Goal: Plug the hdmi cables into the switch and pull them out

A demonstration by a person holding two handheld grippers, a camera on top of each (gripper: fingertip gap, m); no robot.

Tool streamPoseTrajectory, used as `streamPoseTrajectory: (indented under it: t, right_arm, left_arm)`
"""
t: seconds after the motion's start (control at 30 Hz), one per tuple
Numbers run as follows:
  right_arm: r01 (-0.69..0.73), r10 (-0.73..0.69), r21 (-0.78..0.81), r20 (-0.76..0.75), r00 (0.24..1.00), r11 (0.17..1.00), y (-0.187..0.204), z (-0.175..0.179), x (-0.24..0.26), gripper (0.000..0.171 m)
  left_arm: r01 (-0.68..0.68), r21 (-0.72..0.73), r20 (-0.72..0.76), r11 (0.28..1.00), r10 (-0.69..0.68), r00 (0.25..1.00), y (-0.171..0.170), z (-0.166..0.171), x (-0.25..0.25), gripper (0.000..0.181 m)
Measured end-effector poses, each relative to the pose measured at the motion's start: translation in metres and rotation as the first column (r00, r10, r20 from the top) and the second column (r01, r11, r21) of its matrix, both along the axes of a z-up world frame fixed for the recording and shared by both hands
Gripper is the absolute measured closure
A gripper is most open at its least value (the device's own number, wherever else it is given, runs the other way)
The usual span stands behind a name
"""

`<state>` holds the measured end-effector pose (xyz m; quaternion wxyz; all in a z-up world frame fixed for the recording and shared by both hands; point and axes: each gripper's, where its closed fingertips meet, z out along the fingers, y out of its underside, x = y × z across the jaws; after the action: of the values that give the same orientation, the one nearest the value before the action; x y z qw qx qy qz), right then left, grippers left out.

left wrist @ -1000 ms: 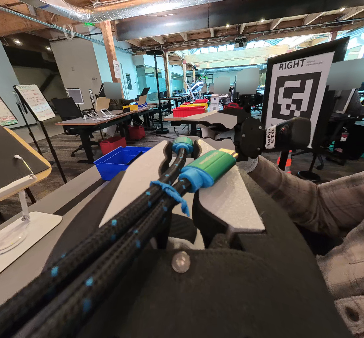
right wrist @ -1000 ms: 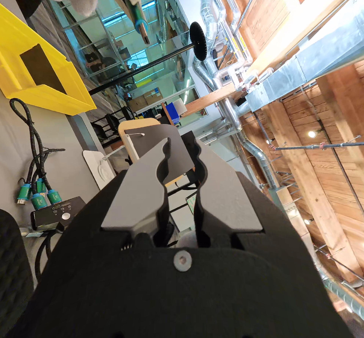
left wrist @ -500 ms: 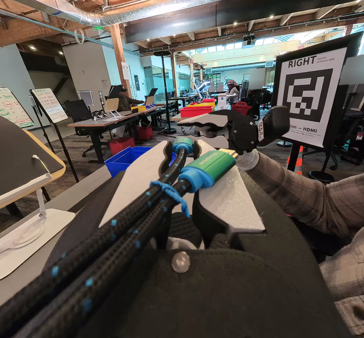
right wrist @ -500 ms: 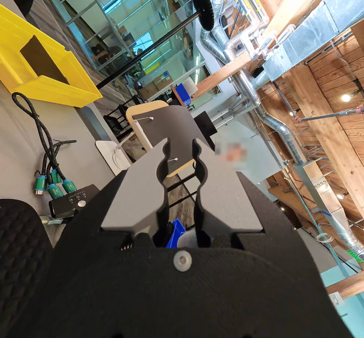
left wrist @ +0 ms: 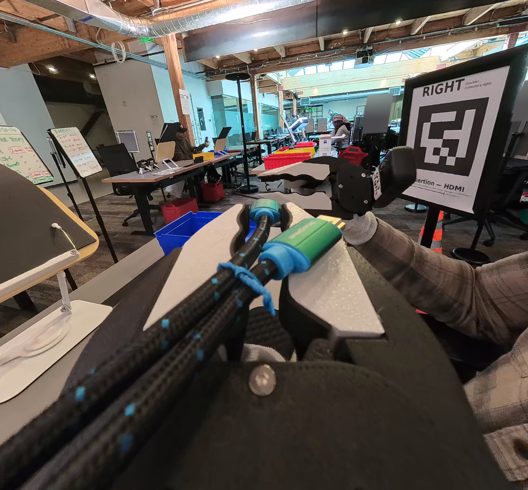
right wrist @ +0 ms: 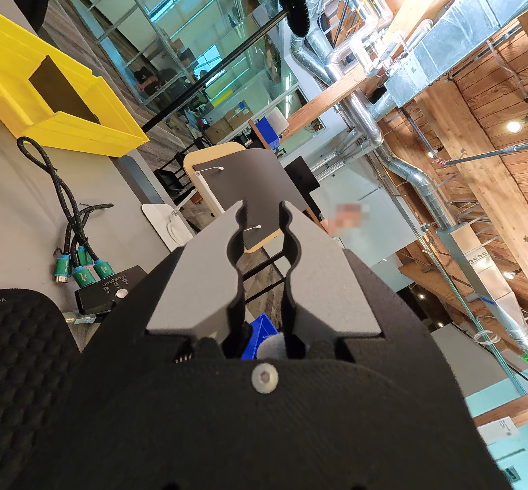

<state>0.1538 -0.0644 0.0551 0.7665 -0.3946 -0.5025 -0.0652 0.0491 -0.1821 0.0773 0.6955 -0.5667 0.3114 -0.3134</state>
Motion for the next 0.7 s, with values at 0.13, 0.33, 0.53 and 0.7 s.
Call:
streamPoseTrajectory:
  t: [0.13, 0.33, 0.53, 0.7]
  right_arm:
    - [0.004, -0.004, -0.003, 0.0, 1.0, 1.0, 0.0015, -0.0015, 0.0003, 0.151]
    - [0.008, -0.008, -0.014, -0.004, 1.0, 1.0, 0.0037, -0.0027, 0.0025, 0.151]
    - [0.011, -0.011, -0.018, -0.008, 1.0, 1.0, 0.0051, -0.0031, 0.006, 0.151]
    - [0.012, -0.013, -0.02, -0.016, 1.0, 1.0, 0.0057, -0.002, 0.0097, 0.15]
  left_arm:
    - [-0.003, 0.002, 0.002, 1.0, 0.003, 1.0, 0.0003, 0.0006, -0.0015, 0.16]
    - [-0.005, -0.001, 0.001, 1.0, 0.005, 1.0, 0.0019, -0.0007, -0.0019, 0.16]
    - [-0.006, -0.002, -0.003, 1.0, 0.006, 1.0, 0.0024, -0.0017, -0.0013, 0.16]
    - [-0.007, 0.001, -0.006, 1.0, 0.007, 1.0, 0.0022, -0.0017, -0.0011, 0.16]
